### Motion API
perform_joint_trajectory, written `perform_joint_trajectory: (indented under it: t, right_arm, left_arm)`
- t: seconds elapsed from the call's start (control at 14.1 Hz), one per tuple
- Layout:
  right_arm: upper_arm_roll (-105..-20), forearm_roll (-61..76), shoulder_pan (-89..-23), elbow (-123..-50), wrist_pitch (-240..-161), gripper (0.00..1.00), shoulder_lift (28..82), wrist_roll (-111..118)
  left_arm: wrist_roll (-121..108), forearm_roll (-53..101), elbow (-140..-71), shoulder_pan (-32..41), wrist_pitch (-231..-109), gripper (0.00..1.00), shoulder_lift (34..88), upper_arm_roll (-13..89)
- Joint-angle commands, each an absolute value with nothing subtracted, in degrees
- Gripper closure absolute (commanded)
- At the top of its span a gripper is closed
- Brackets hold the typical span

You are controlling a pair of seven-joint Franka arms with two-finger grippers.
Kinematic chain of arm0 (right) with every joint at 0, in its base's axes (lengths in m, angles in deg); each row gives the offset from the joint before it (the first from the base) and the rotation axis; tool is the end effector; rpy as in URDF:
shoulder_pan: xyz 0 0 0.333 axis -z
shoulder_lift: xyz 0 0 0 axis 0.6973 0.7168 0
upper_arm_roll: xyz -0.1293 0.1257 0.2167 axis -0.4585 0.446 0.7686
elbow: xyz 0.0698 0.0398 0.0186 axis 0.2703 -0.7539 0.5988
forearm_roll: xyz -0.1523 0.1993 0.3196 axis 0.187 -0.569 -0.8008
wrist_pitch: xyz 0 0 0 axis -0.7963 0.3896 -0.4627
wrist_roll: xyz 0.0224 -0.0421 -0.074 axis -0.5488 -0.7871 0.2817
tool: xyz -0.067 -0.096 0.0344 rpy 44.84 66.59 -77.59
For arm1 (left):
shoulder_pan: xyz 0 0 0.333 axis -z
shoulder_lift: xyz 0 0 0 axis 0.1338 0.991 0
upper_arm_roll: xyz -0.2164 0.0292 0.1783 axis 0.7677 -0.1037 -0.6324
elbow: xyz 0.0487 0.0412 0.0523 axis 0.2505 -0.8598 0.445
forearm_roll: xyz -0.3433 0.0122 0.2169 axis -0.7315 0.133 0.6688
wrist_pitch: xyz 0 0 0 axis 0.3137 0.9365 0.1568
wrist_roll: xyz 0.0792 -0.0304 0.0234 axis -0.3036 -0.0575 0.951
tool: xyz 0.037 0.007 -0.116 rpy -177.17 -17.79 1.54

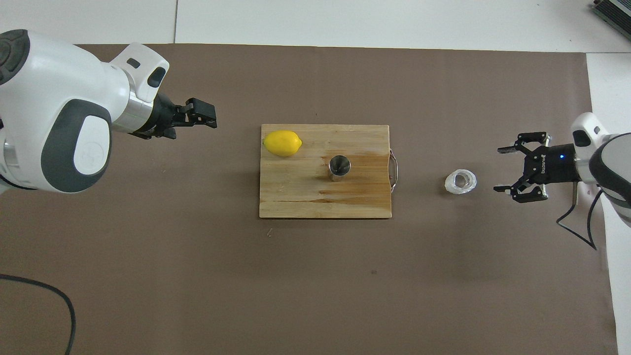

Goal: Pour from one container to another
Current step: 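Retract the left gripper while the right gripper reaches the white cup, then close the right gripper around the small white cup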

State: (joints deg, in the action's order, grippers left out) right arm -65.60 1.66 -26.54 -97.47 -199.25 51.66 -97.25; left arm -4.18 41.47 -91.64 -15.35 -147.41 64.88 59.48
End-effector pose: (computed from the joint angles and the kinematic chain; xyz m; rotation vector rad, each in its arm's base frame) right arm 0.5731 -0.0986 0.2969 -2.1065 -1.6345 -0.5542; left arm 0.6258 -0.1795 0.4375 2.8870 0.1172 0.0914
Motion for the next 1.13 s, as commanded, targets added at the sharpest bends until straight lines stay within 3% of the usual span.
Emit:
perform_joint_trajectory:
  t: [0.0,0.21,0.71,1.06]
  right_arm:
    - [-65.44,-2.67,-25.49,-100.52,-199.77,0.00,51.19,-102.91]
    - [-65.44,-12.50,-25.05,-100.44,-199.23,0.00,58.12,-113.09]
    - [-65.18,-14.72,-25.57,-101.14,-196.95,0.00,59.45,-119.62]
    - [-65.09,-18.07,-27.24,-101.06,-197.48,0.00,61.30,-121.21]
  left_arm:
    - [-7.68,45.33,-92.68,-15.60,-146.52,0.00,61.50,58.62]
    - [-7.77,45.68,-92.59,-11.75,-143.28,0.00,57.64,52.66]
    - [-14.87,46.13,-92.15,-3.57,-134.93,0.00,51.48,37.98]
    - [-19.30,46.13,-92.59,-4.35,-134.04,0.00,51.21,37.96]
